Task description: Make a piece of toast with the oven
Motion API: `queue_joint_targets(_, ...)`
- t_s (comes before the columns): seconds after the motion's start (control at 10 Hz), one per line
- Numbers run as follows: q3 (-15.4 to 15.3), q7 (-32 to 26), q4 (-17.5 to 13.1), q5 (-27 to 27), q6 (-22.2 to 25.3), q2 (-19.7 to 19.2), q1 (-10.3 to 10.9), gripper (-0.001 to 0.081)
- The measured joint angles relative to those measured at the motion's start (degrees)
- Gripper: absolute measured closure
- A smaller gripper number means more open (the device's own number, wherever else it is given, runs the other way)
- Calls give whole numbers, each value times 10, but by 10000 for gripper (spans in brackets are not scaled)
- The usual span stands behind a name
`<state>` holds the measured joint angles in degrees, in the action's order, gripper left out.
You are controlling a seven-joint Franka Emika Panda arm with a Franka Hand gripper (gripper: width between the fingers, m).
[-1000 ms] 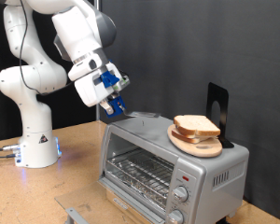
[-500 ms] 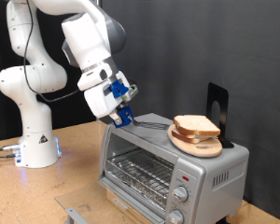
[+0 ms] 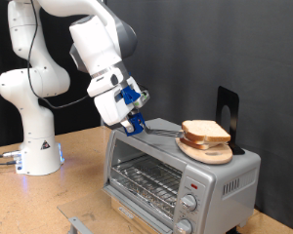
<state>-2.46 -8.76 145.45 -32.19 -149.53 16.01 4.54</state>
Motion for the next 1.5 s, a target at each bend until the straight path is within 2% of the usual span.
queue_joint_targets(1.5,-1,-24,9,-19,17,5,13,375)
